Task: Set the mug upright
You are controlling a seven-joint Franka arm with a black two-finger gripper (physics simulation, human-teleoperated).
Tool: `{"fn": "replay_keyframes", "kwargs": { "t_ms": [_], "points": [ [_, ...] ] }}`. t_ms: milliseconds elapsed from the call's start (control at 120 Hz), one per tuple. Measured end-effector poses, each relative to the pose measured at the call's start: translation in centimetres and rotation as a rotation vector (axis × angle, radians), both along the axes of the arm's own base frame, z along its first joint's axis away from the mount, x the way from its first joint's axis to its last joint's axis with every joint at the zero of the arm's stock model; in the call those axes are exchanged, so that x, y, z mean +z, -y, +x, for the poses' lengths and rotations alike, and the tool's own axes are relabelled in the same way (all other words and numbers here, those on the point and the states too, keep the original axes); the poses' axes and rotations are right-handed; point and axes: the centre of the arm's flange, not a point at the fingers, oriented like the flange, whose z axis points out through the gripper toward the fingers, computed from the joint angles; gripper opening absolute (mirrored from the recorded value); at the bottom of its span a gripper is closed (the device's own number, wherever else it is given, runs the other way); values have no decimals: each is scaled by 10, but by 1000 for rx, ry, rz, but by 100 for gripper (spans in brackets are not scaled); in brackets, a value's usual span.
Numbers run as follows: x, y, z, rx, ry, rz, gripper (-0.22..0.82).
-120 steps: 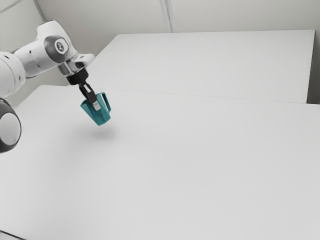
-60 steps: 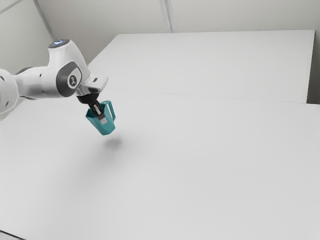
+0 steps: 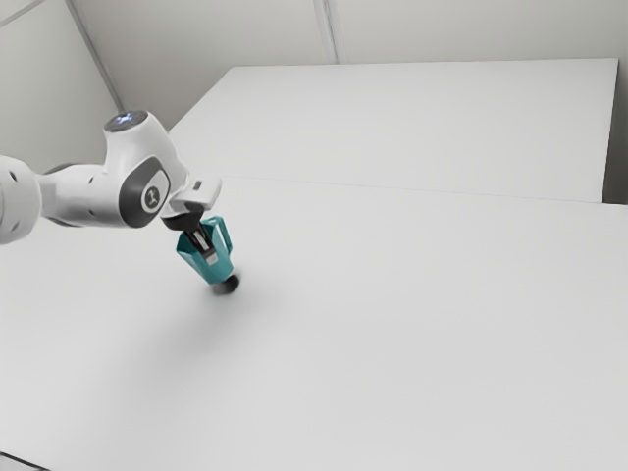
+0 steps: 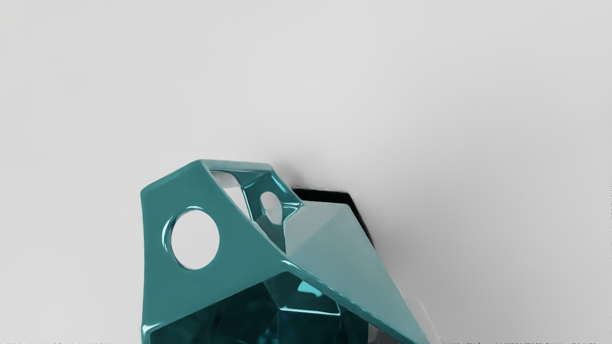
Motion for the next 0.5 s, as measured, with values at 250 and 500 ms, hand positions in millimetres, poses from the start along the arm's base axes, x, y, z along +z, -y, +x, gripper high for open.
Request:
{"fn": "replay_keyframes", "kwargs": {
  "t_ms": [250, 500],
  "points": [
    [-17, -6, -23, 56, -65, -19, -18],
    [-31, -12, -33, 92, -83, -20, -18]
  ]
}}
